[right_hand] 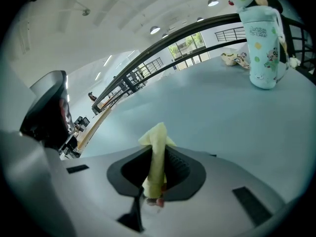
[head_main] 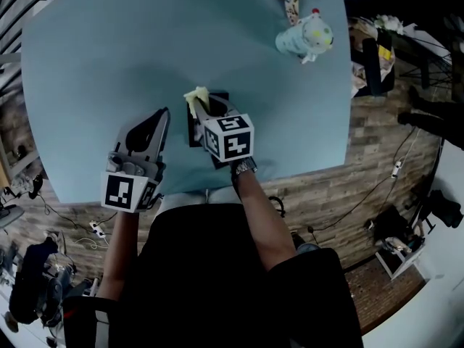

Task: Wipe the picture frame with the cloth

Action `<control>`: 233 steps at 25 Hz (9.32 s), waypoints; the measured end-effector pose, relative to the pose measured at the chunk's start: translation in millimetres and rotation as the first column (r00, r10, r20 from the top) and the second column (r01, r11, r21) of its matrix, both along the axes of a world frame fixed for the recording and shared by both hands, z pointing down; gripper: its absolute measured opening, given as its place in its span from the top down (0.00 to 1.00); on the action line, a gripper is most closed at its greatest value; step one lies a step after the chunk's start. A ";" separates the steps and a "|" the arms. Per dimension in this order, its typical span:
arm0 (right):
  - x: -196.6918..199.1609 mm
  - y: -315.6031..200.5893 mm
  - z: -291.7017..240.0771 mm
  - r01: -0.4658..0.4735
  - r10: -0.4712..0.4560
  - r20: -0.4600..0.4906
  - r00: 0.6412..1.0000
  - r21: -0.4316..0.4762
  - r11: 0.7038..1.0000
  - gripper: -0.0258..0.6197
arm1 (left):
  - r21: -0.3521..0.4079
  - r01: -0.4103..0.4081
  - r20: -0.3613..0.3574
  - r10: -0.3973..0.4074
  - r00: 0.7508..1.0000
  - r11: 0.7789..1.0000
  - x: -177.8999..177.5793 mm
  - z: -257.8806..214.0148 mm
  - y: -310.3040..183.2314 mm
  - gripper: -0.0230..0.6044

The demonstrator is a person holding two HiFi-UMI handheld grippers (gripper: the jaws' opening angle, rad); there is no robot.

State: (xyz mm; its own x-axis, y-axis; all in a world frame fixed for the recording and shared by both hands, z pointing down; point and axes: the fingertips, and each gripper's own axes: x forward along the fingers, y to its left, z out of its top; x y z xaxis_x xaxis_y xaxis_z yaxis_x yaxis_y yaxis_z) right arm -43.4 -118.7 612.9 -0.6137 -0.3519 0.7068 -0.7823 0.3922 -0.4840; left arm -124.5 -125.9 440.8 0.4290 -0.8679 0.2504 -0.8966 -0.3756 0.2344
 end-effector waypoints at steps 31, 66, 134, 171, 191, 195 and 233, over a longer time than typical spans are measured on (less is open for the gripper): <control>87.3 -4.5 -19.4 -0.190 0.193 -0.041 0.980 0.057 0.980 0.87 | 0.038 -0.055 -0.012 0.056 0.998 0.998 25.5 -5.1 11.3 0.97; -8.0 44.1 2.2 0.040 -0.039 0.018 0.999 -0.012 0.999 0.87 | -0.007 0.073 0.019 -0.073 0.997 0.997 -12.1 0.0 53.2 0.97; -34.8 81.2 -4.4 0.166 -0.165 0.029 0.986 -0.021 0.986 0.87 | 0.018 0.107 0.016 -0.108 0.994 0.994 -14.8 -10.5 73.0 0.97; 79.4 57.9 -9.1 -0.146 0.145 -0.025 0.989 -0.011 0.989 0.87 | 0.018 -0.103 -0.004 0.103 0.995 0.995 53.2 -11.6 47.8 0.97; 19.6 77.1 -16.5 -0.016 0.016 0.022 1.000 -0.009 1.000 0.87 | 0.008 -0.033 -0.013 0.033 0.999 0.999 23.9 -6.4 63.1 0.97; 0.0 81.8 -14.1 0.041 -0.041 0.029 0.999 -0.013 0.999 0.87 | -0.014 0.007 -0.001 -0.007 1.000 1.000 9.5 -0.7 67.8 0.97; 58.3 99.8 -10.3 -0.049 0.049 -0.010 0.999 -0.018 0.999 0.87 | 0.030 -0.107 -0.018 0.108 0.994 0.994 57.6 -2.5 70.7 0.97</control>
